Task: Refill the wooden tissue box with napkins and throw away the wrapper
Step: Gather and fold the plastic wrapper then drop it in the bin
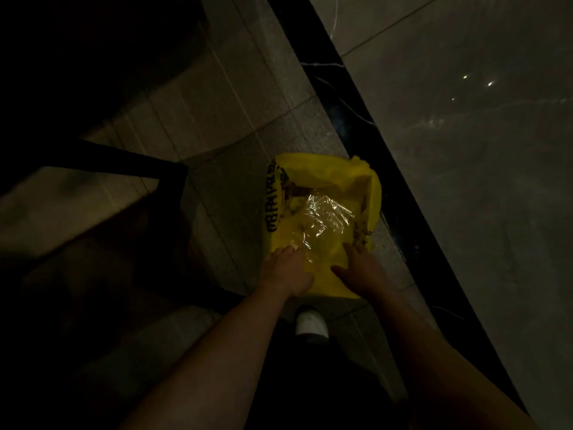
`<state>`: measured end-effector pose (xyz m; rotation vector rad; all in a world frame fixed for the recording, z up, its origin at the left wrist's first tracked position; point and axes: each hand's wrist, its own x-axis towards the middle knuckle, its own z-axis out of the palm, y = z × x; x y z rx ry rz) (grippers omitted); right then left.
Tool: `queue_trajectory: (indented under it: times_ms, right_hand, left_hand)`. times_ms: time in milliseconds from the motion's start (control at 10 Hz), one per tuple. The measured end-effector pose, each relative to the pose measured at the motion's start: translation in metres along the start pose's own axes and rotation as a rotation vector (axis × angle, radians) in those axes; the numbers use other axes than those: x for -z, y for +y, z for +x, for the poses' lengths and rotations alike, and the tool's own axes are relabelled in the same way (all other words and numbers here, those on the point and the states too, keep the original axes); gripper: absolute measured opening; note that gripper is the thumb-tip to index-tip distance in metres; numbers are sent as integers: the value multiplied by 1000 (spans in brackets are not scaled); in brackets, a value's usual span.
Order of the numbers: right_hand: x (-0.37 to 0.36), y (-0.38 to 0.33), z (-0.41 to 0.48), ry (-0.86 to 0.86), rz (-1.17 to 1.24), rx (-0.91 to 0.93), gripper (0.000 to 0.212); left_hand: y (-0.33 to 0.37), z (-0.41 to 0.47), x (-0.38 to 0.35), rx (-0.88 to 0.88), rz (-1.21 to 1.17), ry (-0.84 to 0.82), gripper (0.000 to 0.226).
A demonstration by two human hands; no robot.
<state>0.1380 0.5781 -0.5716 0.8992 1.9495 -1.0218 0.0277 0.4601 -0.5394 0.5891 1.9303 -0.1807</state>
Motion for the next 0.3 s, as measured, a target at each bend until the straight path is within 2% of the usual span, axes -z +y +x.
queue_trajectory:
  times_ms: [300]
  right_hand:
    - [74, -44, -35, 183, -46, 136, 69]
  left_hand:
    - [17, -38, 80, -43, -11, 209, 52]
